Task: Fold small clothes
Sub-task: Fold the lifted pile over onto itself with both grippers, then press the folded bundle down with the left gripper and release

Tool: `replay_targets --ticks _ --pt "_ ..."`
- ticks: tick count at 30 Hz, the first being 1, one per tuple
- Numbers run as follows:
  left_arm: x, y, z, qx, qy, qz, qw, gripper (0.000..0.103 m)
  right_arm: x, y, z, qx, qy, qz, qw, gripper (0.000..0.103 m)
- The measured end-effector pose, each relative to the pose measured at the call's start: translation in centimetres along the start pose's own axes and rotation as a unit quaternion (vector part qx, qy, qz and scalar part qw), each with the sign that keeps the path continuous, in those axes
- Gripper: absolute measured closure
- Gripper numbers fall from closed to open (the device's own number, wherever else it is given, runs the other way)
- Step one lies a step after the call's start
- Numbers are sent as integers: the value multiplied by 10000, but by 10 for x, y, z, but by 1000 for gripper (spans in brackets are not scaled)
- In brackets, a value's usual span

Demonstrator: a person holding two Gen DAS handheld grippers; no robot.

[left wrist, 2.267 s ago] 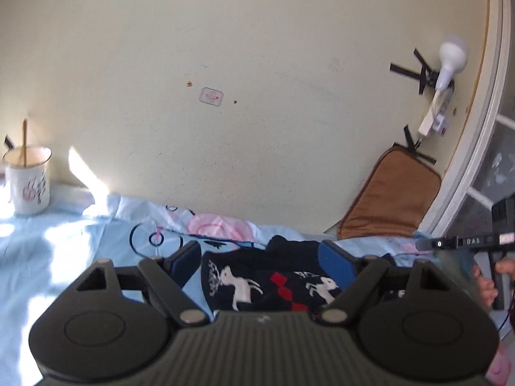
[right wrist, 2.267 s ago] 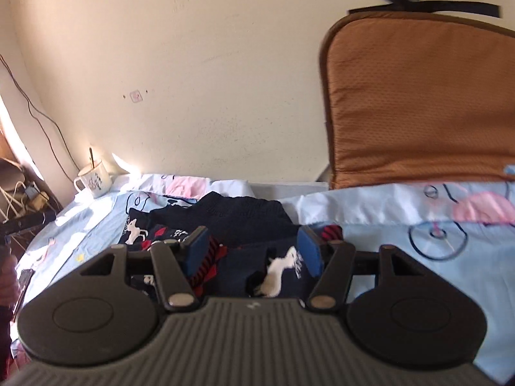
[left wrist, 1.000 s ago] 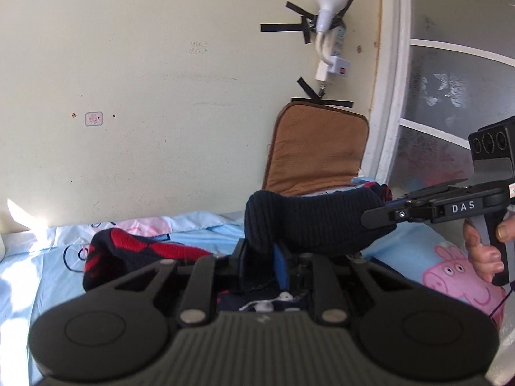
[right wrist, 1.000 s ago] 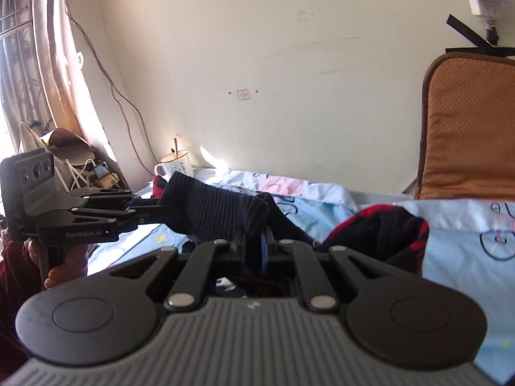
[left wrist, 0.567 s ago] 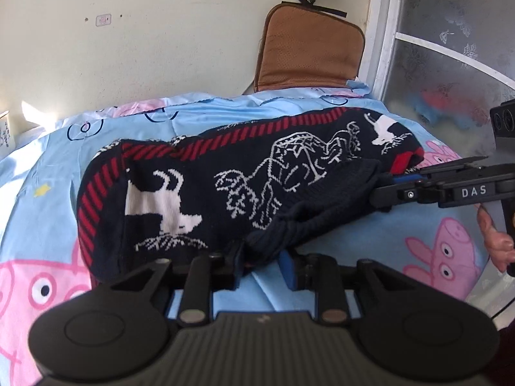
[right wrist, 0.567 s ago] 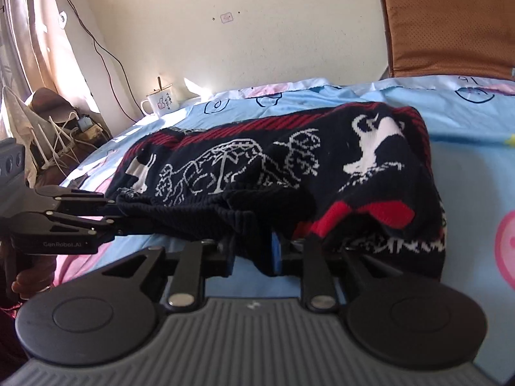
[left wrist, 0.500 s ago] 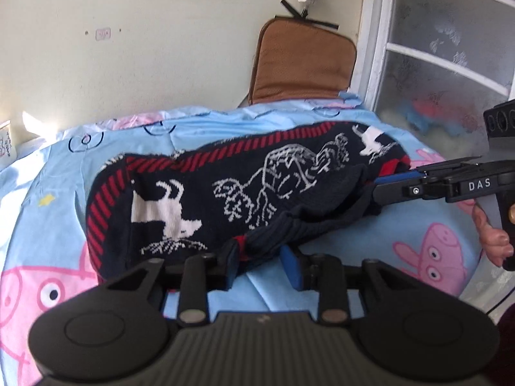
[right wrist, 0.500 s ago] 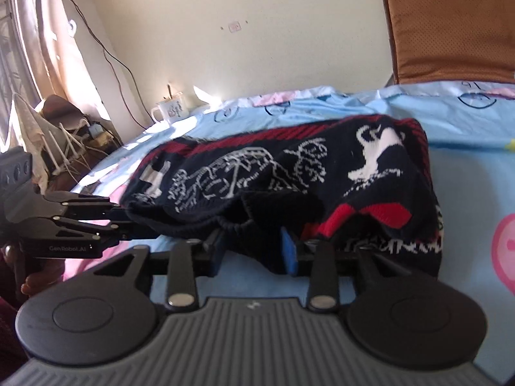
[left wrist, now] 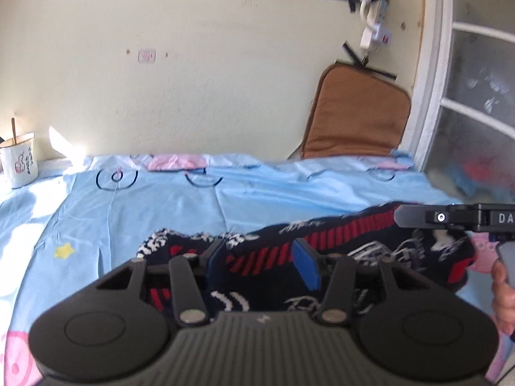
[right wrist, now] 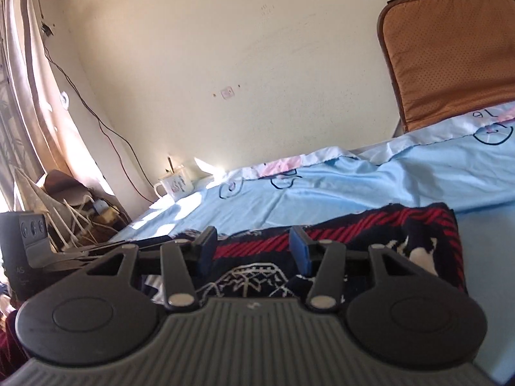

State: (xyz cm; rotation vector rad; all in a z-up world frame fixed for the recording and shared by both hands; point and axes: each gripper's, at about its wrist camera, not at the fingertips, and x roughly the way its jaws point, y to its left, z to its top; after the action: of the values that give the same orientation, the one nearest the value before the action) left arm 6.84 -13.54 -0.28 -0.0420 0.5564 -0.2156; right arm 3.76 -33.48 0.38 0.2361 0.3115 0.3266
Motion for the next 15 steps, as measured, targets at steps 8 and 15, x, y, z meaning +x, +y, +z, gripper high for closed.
replay_targets --ticks 8,15 --pt "36 21 -7 -61 62 155 9998 57 -16 -57 -29 747 40 -615 9953 99" --pt "12 19 1 -614 39 -199 9979 53 -33 -35 -18 747 -119 -475 9960 65"
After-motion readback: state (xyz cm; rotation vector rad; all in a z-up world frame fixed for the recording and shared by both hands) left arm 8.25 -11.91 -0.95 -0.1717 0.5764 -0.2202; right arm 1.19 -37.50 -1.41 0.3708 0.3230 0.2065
